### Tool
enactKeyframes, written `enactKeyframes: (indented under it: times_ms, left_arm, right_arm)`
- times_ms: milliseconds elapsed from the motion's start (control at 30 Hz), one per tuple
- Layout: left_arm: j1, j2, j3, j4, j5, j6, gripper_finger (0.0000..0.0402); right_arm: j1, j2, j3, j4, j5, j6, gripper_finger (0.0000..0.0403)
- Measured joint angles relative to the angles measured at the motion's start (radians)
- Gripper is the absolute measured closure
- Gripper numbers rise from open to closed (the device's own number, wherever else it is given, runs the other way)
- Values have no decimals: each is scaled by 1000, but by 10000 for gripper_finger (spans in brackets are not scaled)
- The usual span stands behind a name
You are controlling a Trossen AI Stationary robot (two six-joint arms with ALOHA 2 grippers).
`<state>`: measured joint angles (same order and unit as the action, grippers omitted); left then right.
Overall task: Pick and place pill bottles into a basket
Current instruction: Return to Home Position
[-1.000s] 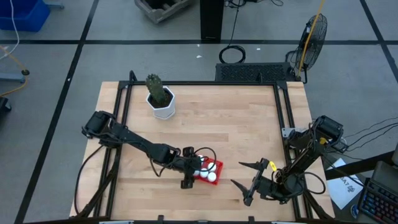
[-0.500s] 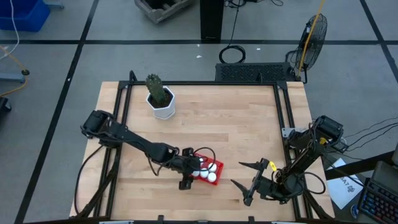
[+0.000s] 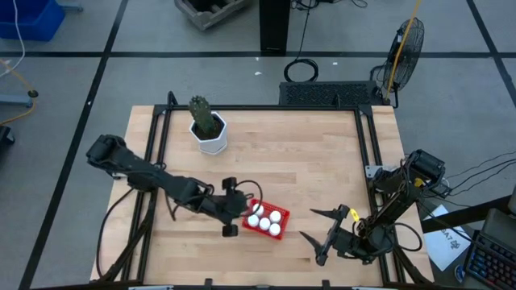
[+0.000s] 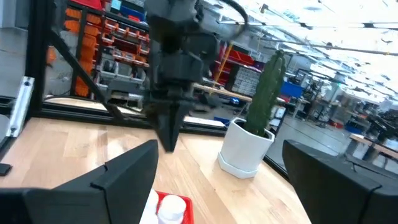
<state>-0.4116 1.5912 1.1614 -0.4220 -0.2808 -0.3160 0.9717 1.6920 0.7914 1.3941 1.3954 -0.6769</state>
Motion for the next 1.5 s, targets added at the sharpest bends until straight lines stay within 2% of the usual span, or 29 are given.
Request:
enactKeyframes:
  times_ms: [67, 133, 167, 300, 433, 500, 600, 633, 800, 900, 1033, 1133, 1367, 1500]
  left_arm:
    - [-26, -9, 0, -33, -71, -21, 395]
    - [-64, -9, -1, -63, -133, -41, 393]
    - [-82, -9, -4, -69, -157, -50, 391]
    - [-140, -12, -75, 36, -201, -65, 395]
    - [-183, -52, -189, 154, -216, -120, 393]
    - [-201, -91, -256, 239, -218, -123, 388]
    - [-227, -162, -353, 406, -218, -83, 393]
    - [-239, -193, -388, 455, -218, -65, 396]
    - [-272, -355, -556, 651, -219, 5, 388]
    - [-286, -459, -644, 723, -218, 39, 390]
    - [-290, -591, -744, 772, -240, 80, 397]
    - [-290, -691, -805, 792, -259, 133, 387]
    - [-289, -898, -896, 791, -299, 211, 397]
    - [-289, -1010, -950, 785, -333, 242, 386]
  right_arm:
    - [0, 0, 0, 0, 60, 1, 69]
    - [-3, 0, -1, 0, 161, 3, 69]
    - [-3, 0, -6, -6, 174, 5, 70]
    - [-1, 1, -46, 0, 119, 79, 103]
    - [-18, 0, -119, -3, -39, 262, 189]
    - [-37, 0, -162, 0, -161, 359, 252]
    - [-80, -3, -213, -2, -282, 447, 364]
    - [-101, -10, -228, -14, -348, 459, 382]
    - [-256, -106, -302, -130, -765, 690, 399]
    - [-336, -204, -342, -273, -901, 786, 401]
    - [-408, -390, -424, -403, -975, 808, 402]
    - [-457, -554, -524, -429, -1031, 806, 402]
    - [-521, -899, -725, -434, -1031, 769, 403]
    - [-537, -1043, -770, -473, -1027, 736, 403]
